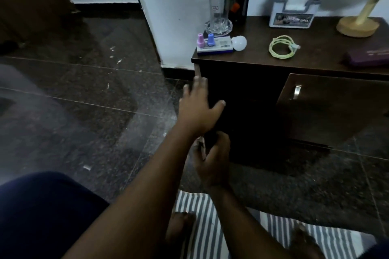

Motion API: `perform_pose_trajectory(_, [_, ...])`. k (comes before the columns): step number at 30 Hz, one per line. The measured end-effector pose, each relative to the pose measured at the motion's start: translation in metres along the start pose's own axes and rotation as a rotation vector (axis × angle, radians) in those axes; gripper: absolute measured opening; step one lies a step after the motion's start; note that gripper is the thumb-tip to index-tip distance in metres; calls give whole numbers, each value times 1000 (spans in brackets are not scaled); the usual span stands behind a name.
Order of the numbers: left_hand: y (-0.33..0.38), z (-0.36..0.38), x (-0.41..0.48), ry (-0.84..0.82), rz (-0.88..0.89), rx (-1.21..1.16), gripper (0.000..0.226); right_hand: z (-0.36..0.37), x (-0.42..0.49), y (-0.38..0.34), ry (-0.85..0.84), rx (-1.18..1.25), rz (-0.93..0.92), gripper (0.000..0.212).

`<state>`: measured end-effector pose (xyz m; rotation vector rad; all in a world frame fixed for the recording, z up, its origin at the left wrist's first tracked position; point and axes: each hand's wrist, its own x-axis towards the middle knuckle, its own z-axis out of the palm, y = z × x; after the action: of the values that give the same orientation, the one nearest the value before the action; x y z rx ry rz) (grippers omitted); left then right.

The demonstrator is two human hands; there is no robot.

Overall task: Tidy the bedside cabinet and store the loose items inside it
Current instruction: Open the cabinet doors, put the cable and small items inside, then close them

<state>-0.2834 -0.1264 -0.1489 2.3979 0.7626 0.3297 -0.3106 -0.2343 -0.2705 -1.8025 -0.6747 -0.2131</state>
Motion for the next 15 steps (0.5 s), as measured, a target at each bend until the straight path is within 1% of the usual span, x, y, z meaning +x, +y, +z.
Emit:
perform_pose_trajectory(1, [3, -2, 2, -108, 46, 293, 78, 4, 0, -9, 28, 81, 45, 52])
perform_pose_trajectory(2, [5, -4, 3, -182, 99, 485, 78, 8, 1, -16, 52, 173, 96, 60])
perform_pose_trajectory(3, [6, -6, 4, -237, 141, 598, 77, 12, 0, -20, 57, 232, 127, 64])
perform_pose_trajectory(5, [3, -10, 7, -327, 182, 766, 74, 19, -4, -23, 31, 267, 170, 64])
perform_pose_trajectory(7, [-2, -22, 10, -390, 225, 946, 73, 26, -7, -27, -75, 250, 172, 60])
perform_pose_trajectory(10, [-20, -42, 8, -429, 292, 1145, 69, 40, -7, -41, -233, 268, 197, 65])
perform_pose_trajectory(12, [-34, -54, 9, -453, 331, 1204, 72, 56, -3, -50, -296, 216, 132, 76])
perform_pose_trajectory(15, [-48, -70, 15, -462, 371, 1275, 69, 90, 2, -56, -374, 91, 98, 89])
